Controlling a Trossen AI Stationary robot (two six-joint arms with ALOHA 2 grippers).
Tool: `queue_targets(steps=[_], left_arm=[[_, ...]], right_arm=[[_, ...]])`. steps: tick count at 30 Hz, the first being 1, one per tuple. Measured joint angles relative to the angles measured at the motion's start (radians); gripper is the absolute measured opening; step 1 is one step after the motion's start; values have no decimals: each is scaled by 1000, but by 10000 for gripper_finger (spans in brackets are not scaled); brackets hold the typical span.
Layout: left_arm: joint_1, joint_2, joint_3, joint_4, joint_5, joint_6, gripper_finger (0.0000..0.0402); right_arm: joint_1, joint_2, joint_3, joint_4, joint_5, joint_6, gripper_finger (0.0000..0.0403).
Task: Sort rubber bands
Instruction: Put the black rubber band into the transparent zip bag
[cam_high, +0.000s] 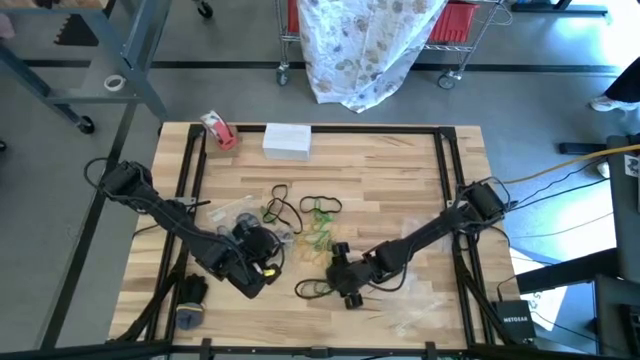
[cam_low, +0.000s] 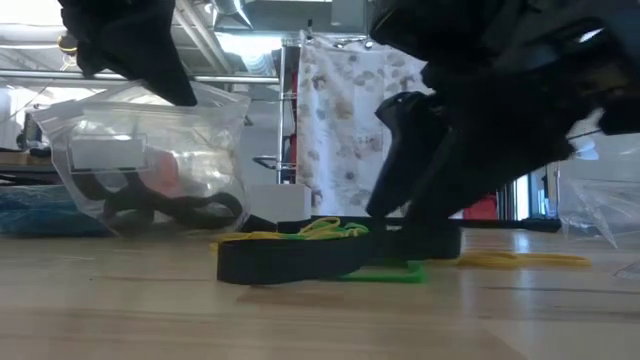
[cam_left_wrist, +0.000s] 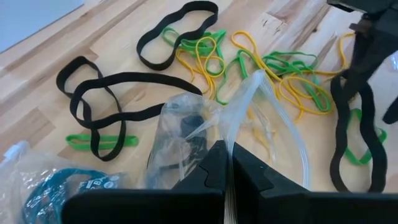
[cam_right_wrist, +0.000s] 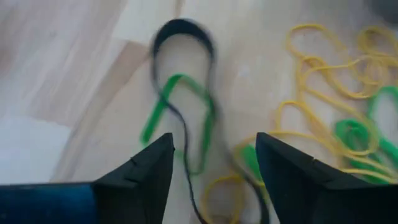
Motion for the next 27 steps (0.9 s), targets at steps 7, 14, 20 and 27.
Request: queue_targets(steps=[7,14,20,27], left_arm=[[1,0,0,0,0,6,1],[2,0,0,4,0,16,1],[2,0,0,6,0,18,1],[1,0,0,24,0,35,1]], right_arm=[[-1,21,0,8,-9,-68,221],[-22,42,1,30,26,9,221],[-41,46,0,30,9,43,220],[-39,46,0,30,7,42,154]])
